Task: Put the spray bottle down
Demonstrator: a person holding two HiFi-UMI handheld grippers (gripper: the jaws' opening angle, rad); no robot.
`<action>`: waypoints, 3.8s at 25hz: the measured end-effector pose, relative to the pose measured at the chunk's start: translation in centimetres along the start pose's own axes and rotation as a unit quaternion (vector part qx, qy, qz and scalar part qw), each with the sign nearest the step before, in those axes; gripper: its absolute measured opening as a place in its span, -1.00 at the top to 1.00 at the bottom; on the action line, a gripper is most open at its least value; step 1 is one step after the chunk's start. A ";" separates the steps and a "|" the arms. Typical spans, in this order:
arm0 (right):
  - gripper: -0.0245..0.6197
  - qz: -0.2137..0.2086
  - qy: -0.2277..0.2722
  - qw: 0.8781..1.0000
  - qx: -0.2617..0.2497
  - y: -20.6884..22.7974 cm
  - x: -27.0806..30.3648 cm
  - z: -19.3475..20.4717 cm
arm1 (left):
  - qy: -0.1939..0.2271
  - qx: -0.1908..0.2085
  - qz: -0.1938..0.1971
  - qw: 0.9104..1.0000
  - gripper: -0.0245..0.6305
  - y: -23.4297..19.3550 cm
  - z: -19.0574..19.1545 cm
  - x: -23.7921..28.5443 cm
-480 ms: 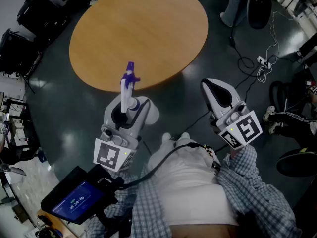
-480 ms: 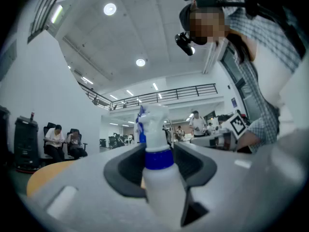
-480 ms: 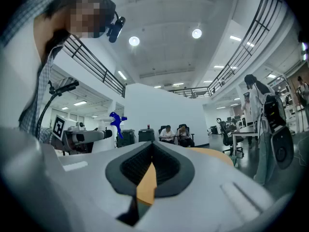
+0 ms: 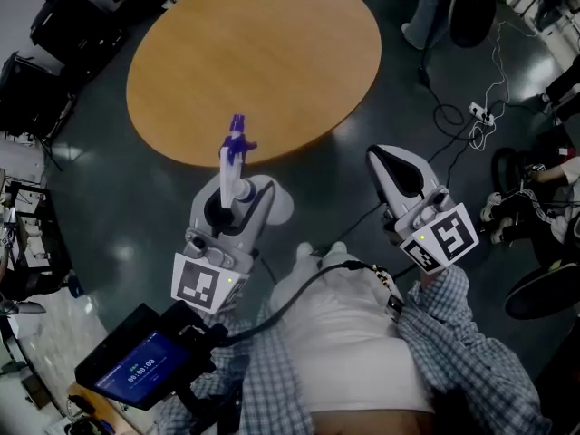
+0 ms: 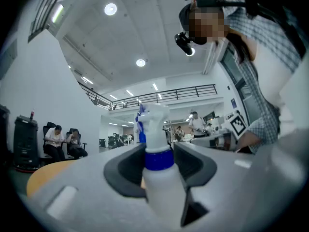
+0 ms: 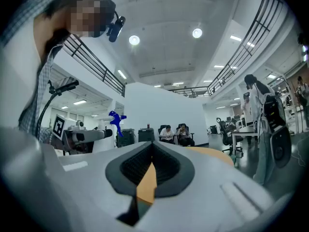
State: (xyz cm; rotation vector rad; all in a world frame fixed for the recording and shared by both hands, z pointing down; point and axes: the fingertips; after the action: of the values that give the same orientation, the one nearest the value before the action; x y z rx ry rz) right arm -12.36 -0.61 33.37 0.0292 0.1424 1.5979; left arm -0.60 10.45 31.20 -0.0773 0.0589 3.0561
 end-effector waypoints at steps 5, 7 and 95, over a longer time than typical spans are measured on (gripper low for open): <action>0.91 0.006 -0.001 1.000 0.000 0.0 -0.3 0.1 | 0.000 0.001 0.003 1.000 0.40 0.1 0.1 0.0; 0.91 0.013 0.000 1.000 0.006 0.2 -0.5 0.1 | 0.002 0.001 0.004 1.000 0.40 0.1 0.1 0.0; 0.91 -0.051 -0.049 0.997 0.004 -0.1 2.6 1.5 | -0.025 0.046 -0.015 0.999 0.39 0.4 2.8 0.0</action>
State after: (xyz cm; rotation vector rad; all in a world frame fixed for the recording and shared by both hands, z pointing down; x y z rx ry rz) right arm -12.20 2.07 34.69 0.1054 0.0731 1.4903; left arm -0.76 10.16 33.96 0.0040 0.1916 3.0177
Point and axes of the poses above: the fingertips, and each gripper's own axes: x forward along the fingers, y to its right, z out of its underside, and after that the axes turned 10 degrees about -z, right-handed
